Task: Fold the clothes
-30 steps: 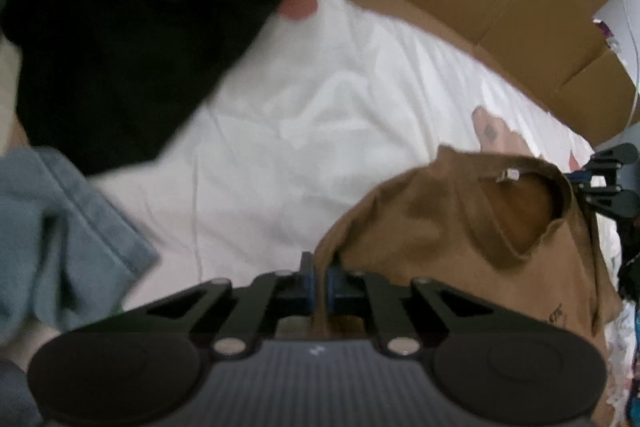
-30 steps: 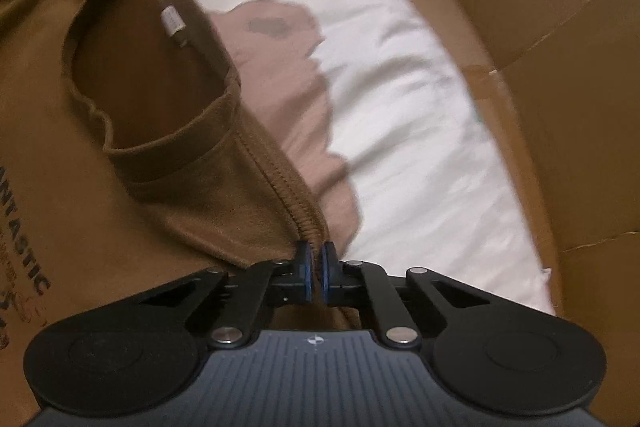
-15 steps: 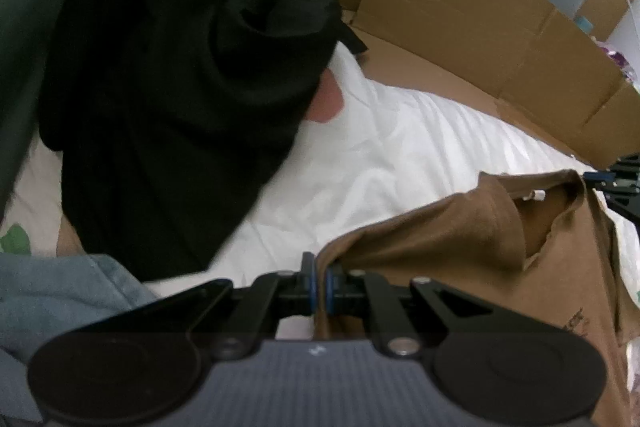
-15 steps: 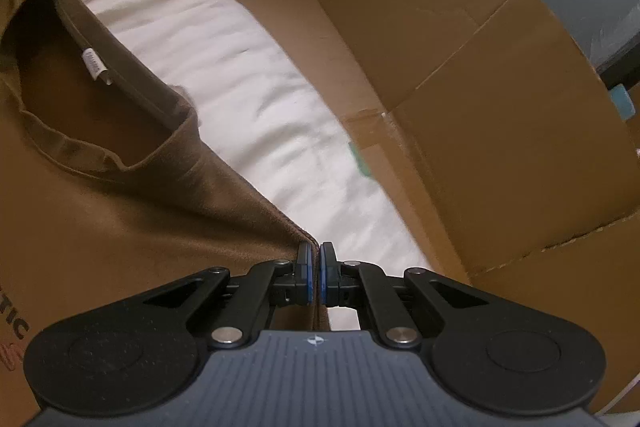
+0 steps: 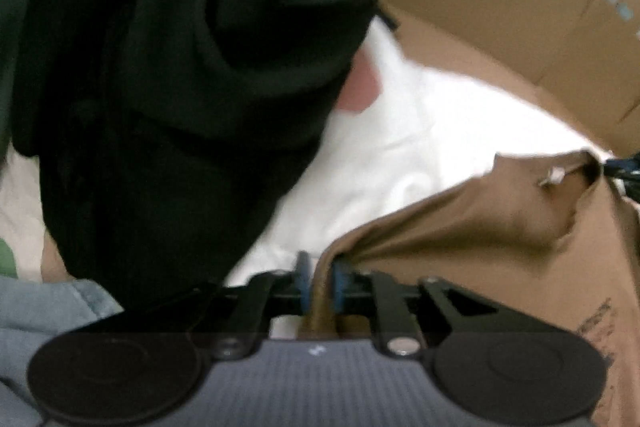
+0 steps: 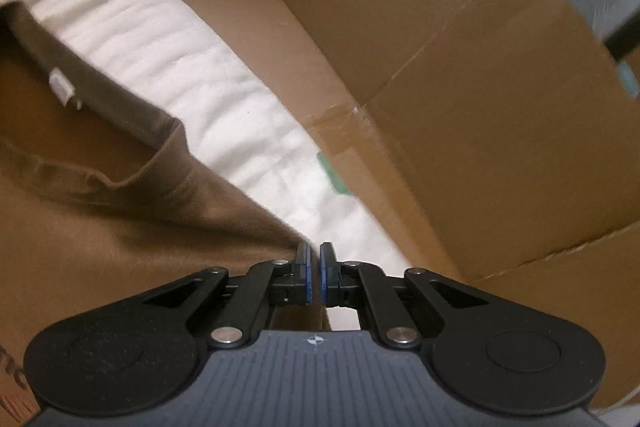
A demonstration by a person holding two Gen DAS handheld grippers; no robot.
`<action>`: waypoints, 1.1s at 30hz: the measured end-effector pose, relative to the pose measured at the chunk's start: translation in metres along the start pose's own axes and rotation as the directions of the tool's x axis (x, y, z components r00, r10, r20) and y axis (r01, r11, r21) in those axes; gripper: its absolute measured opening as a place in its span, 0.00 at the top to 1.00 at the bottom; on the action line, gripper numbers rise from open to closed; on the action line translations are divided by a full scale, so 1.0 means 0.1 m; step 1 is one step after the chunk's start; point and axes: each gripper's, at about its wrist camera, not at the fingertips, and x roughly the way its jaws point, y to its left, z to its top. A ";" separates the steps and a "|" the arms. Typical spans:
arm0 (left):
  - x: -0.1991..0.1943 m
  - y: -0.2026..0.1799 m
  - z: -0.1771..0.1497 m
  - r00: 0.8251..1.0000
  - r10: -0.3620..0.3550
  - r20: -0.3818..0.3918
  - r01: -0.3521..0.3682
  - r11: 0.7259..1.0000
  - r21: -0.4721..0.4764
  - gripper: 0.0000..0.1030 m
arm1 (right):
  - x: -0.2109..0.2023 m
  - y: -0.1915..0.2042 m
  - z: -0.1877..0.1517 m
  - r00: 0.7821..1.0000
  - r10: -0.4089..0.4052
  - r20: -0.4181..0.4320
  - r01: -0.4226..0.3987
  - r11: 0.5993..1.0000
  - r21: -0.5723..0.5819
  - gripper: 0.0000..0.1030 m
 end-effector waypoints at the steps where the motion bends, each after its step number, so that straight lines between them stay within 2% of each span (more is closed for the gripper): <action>1: 0.00 0.01 0.00 1.000 0.001 -0.001 -0.001 1.000 -0.009 0.78 | -0.01 0.02 -0.02 1.000 -0.020 -0.001 0.020 1.000 0.000 0.83; 2: -0.02 0.01 0.00 1.000 0.002 0.000 -0.002 1.000 -0.015 0.71 | -0.03 0.04 -0.03 0.999 -0.037 0.000 0.037 0.999 0.001 0.76; 3: -0.07 -0.01 0.00 1.000 0.003 0.010 -0.003 1.000 -0.011 0.64 | -0.09 0.03 -0.06 0.999 -0.032 0.016 0.032 0.999 0.006 0.73; 5: -0.17 -0.06 -0.01 0.999 0.002 0.042 -0.004 1.000 0.030 0.58 | -0.25 -0.03 -0.11 0.999 -0.003 0.053 0.002 1.000 0.024 0.61; 9: -0.28 -0.13 0.00 0.998 0.016 0.056 -0.019 0.999 0.045 0.56 | -0.55 -0.24 -0.24 0.997 0.016 0.071 -0.021 0.997 0.074 0.61; 13: -0.39 -0.26 -0.01 0.997 -0.002 0.074 -0.002 0.998 0.059 0.56 | -0.86 -0.46 -0.44 0.997 0.009 0.077 -0.021 0.988 0.155 0.61; 18: -0.50 -0.52 -0.03 0.996 -0.011 0.086 0.002 0.994 0.113 0.53 | -1.20 -0.52 -0.78 0.998 -0.009 0.068 -0.008 0.970 0.242 0.59; 27: -0.58 -0.96 -0.11 0.995 -0.051 0.084 0.035 0.983 0.183 0.52 | -1.40 0.00 -1.49 0.998 0.053 -0.015 -0.044 0.935 0.351 0.57; 31: -0.55 -1.08 -0.09 0.992 -0.091 0.083 0.071 0.974 0.214 0.51 | -1.46 0.36 -1.65 0.997 0.065 -0.029 -0.050 0.933 0.357 0.56; 33: -0.65 -1.11 -0.15 0.991 -0.107 0.084 0.086 0.970 0.227 0.50 | -1.51 0.51 -1.69 0.999 0.036 -0.023 -0.025 0.932 0.362 0.56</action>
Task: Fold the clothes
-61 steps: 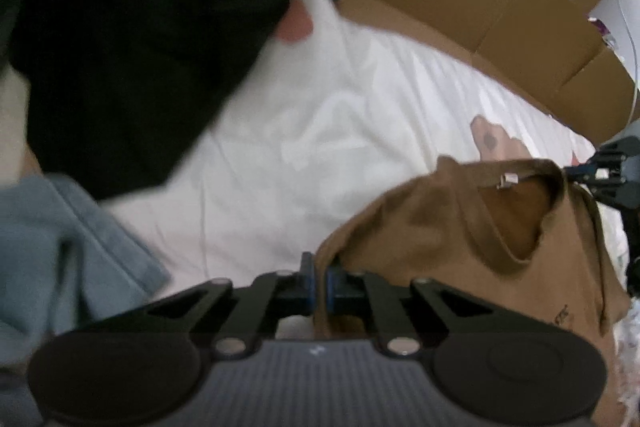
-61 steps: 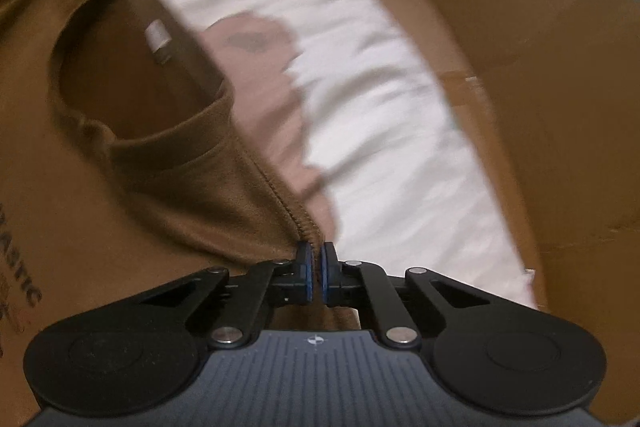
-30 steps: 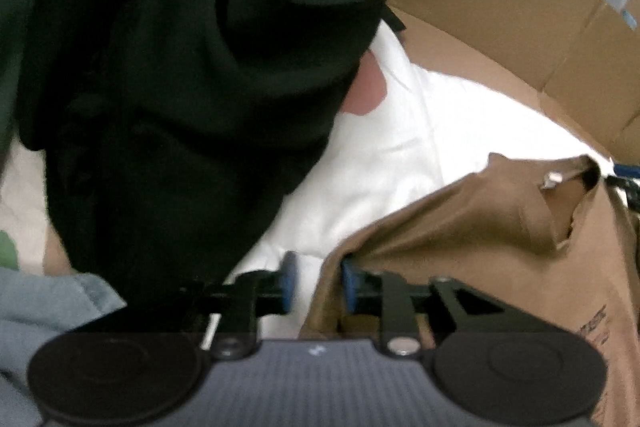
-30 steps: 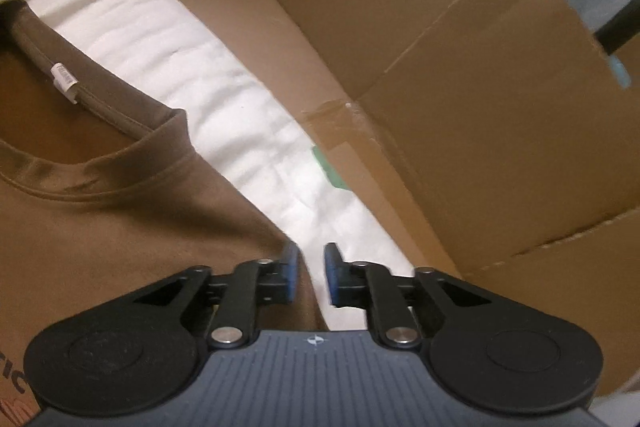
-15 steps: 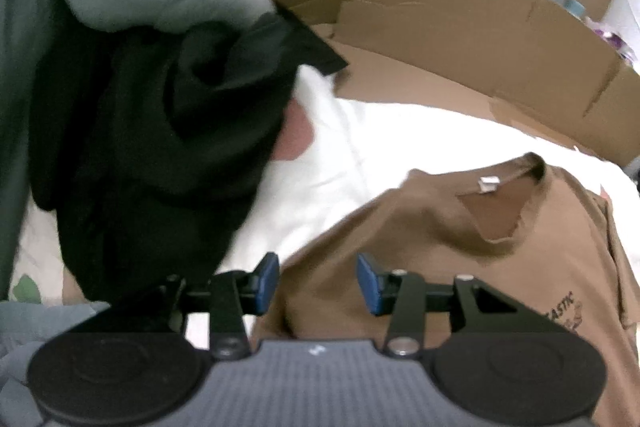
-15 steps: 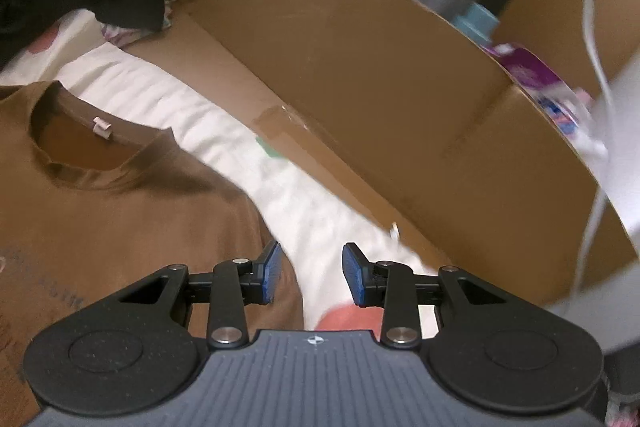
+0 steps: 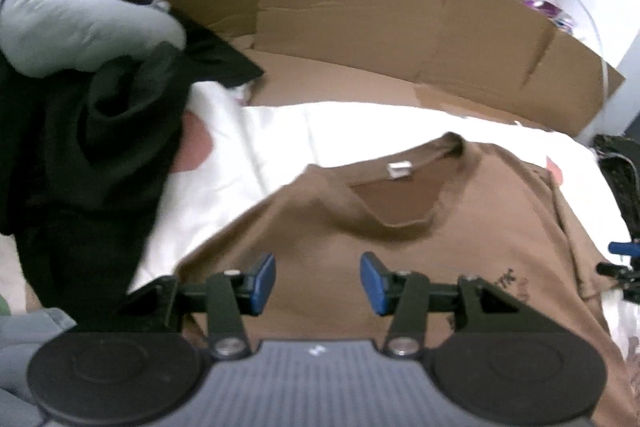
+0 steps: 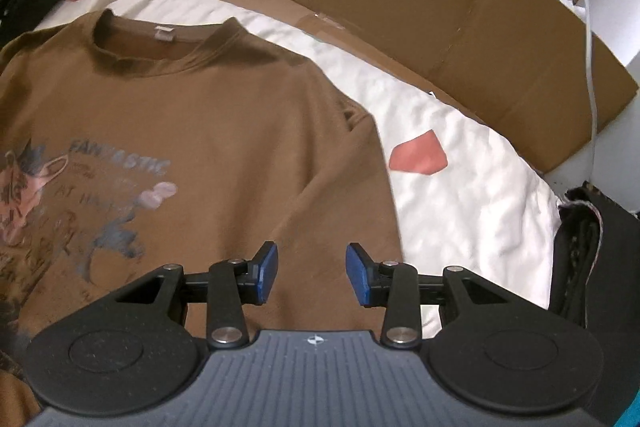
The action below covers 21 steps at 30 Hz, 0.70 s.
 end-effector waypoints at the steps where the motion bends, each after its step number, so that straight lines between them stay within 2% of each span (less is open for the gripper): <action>1: -0.02 -0.03 -0.01 1.000 -0.009 0.000 0.009 1.000 0.002 0.50 | -0.01 0.07 -0.05 1.000 -0.018 0.008 0.018 1.000 0.006 0.56; 5: -0.05 -0.11 -0.04 0.999 -0.036 -0.003 0.036 0.999 -0.008 0.49 | -0.04 0.32 -0.18 0.994 -0.092 0.052 0.091 0.995 0.029 0.56; 10: -0.17 -0.16 -0.10 0.995 -0.094 0.022 0.095 0.995 -0.019 0.48 | 0.03 0.63 -0.33 0.982 -0.182 0.056 0.183 0.983 -0.022 0.56; 15: -0.21 -0.19 -0.19 0.995 -0.089 0.034 0.089 0.996 0.011 0.44 | 0.21 0.84 -0.40 0.962 -0.268 0.048 0.272 0.952 -0.139 0.57; 16: -0.21 -0.18 -0.20 0.996 -0.084 0.032 0.084 0.996 0.015 0.44 | 0.23 0.85 -0.40 0.960 -0.275 0.047 0.278 0.948 -0.153 0.59; 17: -0.22 -0.18 -0.21 0.996 -0.079 0.030 0.078 0.997 0.018 0.44 | 0.23 0.81 -0.38 0.966 -0.254 0.039 0.257 0.954 -0.155 0.78; 18: -0.22 -0.17 -0.23 0.997 -0.071 0.030 0.070 0.997 0.020 0.44 | 0.22 0.76 -0.35 0.972 -0.234 0.032 0.236 0.959 -0.157 0.89; 19: -0.24 -0.17 -0.24 0.998 -0.061 0.029 0.061 0.998 0.022 0.44 | 0.22 0.71 -0.32 0.977 -0.213 0.025 0.214 0.964 -0.158 0.94; 21: -0.26 -0.16 -0.23 0.999 -0.044 0.030 0.044 0.999 0.019 0.44 | 0.15 0.55 -0.24 0.985 -0.170 0.027 0.172 0.971 -0.166 0.94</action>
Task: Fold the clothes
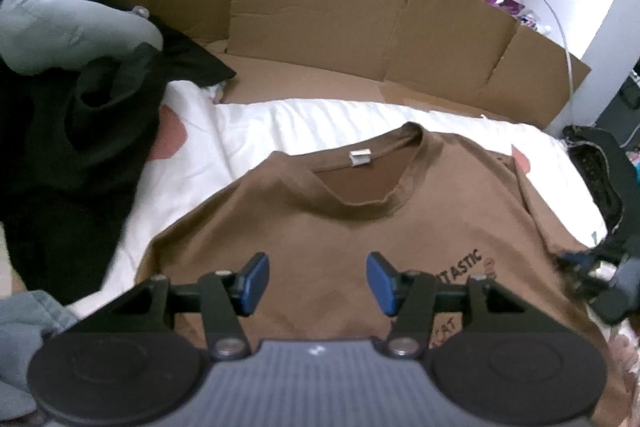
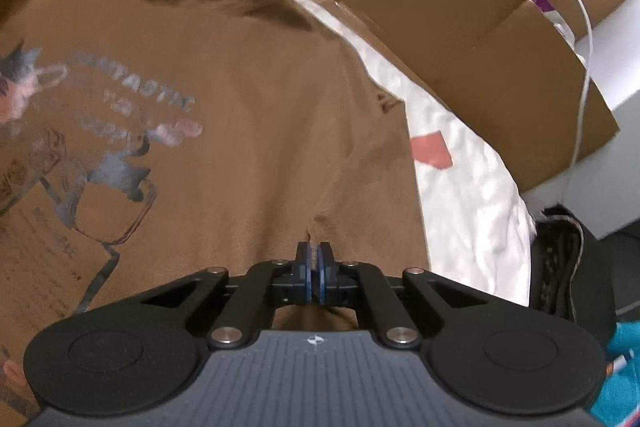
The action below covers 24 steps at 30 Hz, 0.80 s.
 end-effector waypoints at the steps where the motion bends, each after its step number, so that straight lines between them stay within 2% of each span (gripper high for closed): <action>1: 0.00 0.00 0.01 1.000 0.009 0.000 -0.009 1.000 -0.006 0.44 | -0.02 -0.10 0.03 1.000 0.021 0.004 -0.021 1.000 -0.003 0.94; 7: 0.04 -0.12 0.15 0.999 0.053 -0.009 -0.053 0.998 -0.027 0.44 | -0.02 -1.00 0.20 0.998 0.063 0.016 -0.064 0.994 0.093 0.95; 12: 0.12 -0.27 0.29 0.997 0.073 -0.013 -0.073 0.997 -0.011 0.39 | 0.12 -1.63 0.20 0.994 0.104 0.025 -0.106 0.988 0.117 0.95; 18: 0.39 -0.47 0.45 0.994 0.107 -0.020 -0.107 0.994 0.038 0.38 | 0.45 -2.11 0.05 0.990 0.134 0.036 -0.138 0.977 0.164 0.95; 21: 0.64 -0.60 0.54 0.991 0.132 -0.019 -0.130 0.989 0.064 0.36 | 0.71 -2.28 -0.10 0.991 0.132 0.030 -0.135 0.966 0.220 0.96; 24: 0.91 -0.75 0.68 0.991 0.127 -0.033 -0.124 0.990 0.073 0.37 | 0.97 -2.41 -0.24 0.990 0.138 0.001 -0.134 0.956 0.262 0.96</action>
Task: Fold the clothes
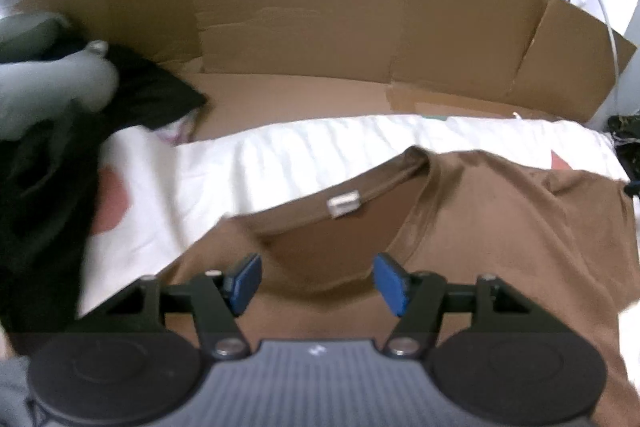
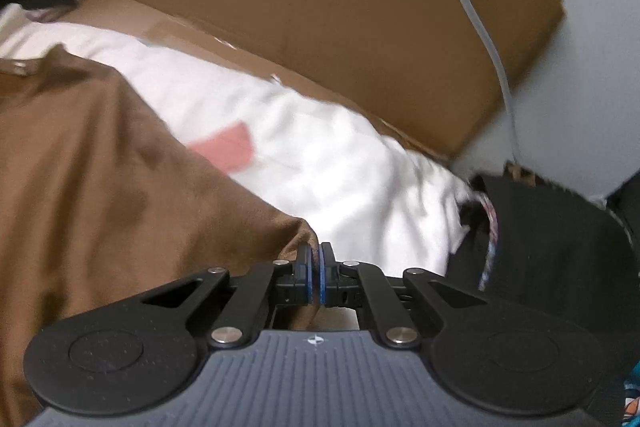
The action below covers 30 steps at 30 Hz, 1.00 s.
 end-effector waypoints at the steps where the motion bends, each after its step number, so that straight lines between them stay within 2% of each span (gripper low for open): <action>1: 0.07 -0.06 0.07 1.000 -0.012 -0.005 0.012 1.000 0.005 0.37 | 0.07 -0.05 -0.03 1.000 0.006 -0.017 -0.005 1.000 0.008 0.94; 3: 0.23 -0.19 0.24 0.999 -0.037 -0.023 0.038 0.999 0.022 0.37 | 0.16 -0.15 -0.06 0.998 0.040 -0.047 -0.038 0.999 0.027 0.92; 5: 0.35 -0.31 0.39 0.998 -0.053 -0.025 0.054 0.998 0.044 0.37 | 0.13 -0.23 -0.06 0.995 0.093 -0.045 -0.092 0.996 0.020 0.68; 6: 0.42 -0.37 0.47 0.997 -0.068 -0.030 0.069 0.997 0.042 0.37 | 0.12 -0.27 -0.06 0.992 0.120 -0.043 -0.119 0.993 0.016 0.64; 9: 0.61 -0.50 0.66 0.994 -0.096 -0.046 0.097 0.995 0.020 0.37 | 0.06 -0.33 -0.03 0.984 0.164 -0.064 -0.165 0.986 -0.009 0.63; 13: 0.87 -0.65 0.79 0.985 -0.127 -0.113 0.126 0.992 -0.019 0.38 | -0.02 -0.34 -0.01 0.975 0.199 -0.103 -0.204 0.978 -0.047 0.63; 16: 1.03 -0.74 0.84 0.984 -0.106 -0.141 0.103 0.994 -0.025 0.39 | -0.04 -0.37 -0.01 0.972 0.227 -0.069 -0.228 0.974 -0.010 0.56; 18: 1.11 -0.77 0.86 0.981 -0.099 -0.167 0.092 0.994 -0.052 0.47 | 0.04 -0.40 -0.03 0.967 0.249 -0.045 -0.247 0.968 0.035 0.56; 21: 1.19 -0.78 0.87 0.977 -0.103 -0.184 0.085 0.991 -0.101 0.48 | 0.18 -0.46 -0.05 0.965 0.261 -0.010 -0.258 0.960 0.105 0.56; 23: 1.24 -0.79 0.86 0.975 -0.095 -0.201 0.072 0.990 -0.119 0.49 | 0.26 -0.48 -0.08 0.970 0.242 0.017 -0.242 0.962 0.129 0.56; 28: 1.31 -0.82 0.80 0.972 -0.083 -0.221 0.056 0.990 -0.130 0.56 | 0.38 -0.37 -0.16 0.976 0.216 -0.041 -0.215 0.976 0.041 0.56; 30: 1.30 -0.83 0.79 0.974 -0.074 -0.216 0.048 0.991 -0.123 0.64 | 0.39 -0.39 -0.18 0.975 0.220 -0.044 -0.218 0.975 0.041 0.56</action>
